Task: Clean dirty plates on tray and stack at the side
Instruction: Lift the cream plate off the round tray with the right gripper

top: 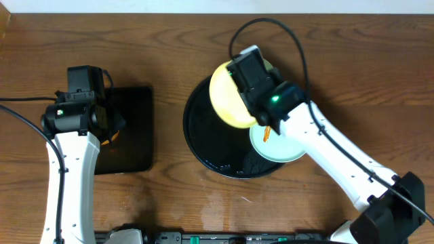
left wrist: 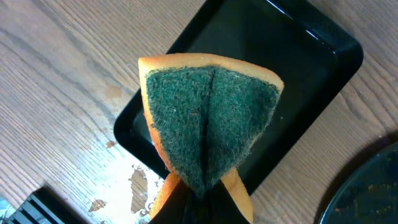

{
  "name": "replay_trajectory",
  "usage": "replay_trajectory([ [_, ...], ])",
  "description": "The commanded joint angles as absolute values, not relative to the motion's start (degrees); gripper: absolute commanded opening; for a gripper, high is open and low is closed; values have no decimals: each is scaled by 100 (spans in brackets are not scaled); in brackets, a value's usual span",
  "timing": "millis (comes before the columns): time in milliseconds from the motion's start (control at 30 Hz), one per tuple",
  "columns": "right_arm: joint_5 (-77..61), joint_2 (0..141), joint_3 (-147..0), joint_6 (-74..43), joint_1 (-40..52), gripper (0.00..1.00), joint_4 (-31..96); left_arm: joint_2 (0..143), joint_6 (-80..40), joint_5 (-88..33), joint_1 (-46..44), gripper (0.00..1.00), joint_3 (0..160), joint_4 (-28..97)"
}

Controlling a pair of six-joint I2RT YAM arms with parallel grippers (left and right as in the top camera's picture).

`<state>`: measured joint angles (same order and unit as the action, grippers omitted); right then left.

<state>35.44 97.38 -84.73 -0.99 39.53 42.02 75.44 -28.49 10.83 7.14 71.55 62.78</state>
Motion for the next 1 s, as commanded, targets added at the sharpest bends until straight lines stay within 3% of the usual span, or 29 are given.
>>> replay_trajectory([
  [0, 5382, 9736, -8637, 1004, 4335, 1, 3935, 7568, -2814, 1116, 744, 8, 7146, 6289],
  [267, 6267, 9736, -8637, 2137, 5078, 1, 3127, 7568, -2812, 1116, 744, 8, 7146, 6289],
  [600, 6897, 9736, -8637, 2571, 5319, 1, 2456, 7568, -2814, 1116, 742, 8, 7146, 6292],
  [800, 6713, 9736, -8635, 1317, 5144, 1, 2783, 7568, -2812, 1116, 744, 8, 7146, 6292],
  [967, 5509, 9736, -8635, 97, 4853, 1, 3492, 7568, -2812, 1116, 744, 8, 7146, 6289],
])
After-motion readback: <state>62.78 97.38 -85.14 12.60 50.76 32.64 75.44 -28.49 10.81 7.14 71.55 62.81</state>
